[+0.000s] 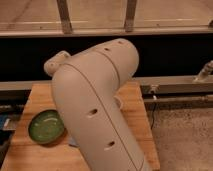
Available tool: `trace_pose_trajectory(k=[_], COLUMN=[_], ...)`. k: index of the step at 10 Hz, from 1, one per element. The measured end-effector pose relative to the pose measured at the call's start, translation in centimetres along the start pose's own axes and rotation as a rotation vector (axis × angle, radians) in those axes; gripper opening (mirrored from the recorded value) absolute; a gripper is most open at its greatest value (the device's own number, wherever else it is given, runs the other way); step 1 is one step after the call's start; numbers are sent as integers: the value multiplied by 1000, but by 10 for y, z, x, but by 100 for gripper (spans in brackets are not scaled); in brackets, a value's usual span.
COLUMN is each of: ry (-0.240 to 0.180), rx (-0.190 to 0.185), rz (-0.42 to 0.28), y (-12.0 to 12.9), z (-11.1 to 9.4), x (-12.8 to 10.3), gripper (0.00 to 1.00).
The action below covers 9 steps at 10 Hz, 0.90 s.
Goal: Place the eraser on the white sponge
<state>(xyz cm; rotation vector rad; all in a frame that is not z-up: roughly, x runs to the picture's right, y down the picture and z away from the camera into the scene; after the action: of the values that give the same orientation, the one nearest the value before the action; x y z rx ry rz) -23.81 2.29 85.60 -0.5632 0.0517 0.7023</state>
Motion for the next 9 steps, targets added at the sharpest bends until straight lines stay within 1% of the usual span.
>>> trace_pose_trajectory(k=[1,2,4,5,6,8,9], ry=[15,24,39,41,40,33,21], rx=[-11,-20,-48,-56,-72,-99,-115], rz=[-15,-20,-22,-19,-12,-15,-19], y=[-9,-13,-19,-20,-23,-20,-17], z=[17,25,49,55,64,78,83], x=[-8,-11,-12,-12,-11,-16,-19], gripper=[80,80,80,80,80,80,80])
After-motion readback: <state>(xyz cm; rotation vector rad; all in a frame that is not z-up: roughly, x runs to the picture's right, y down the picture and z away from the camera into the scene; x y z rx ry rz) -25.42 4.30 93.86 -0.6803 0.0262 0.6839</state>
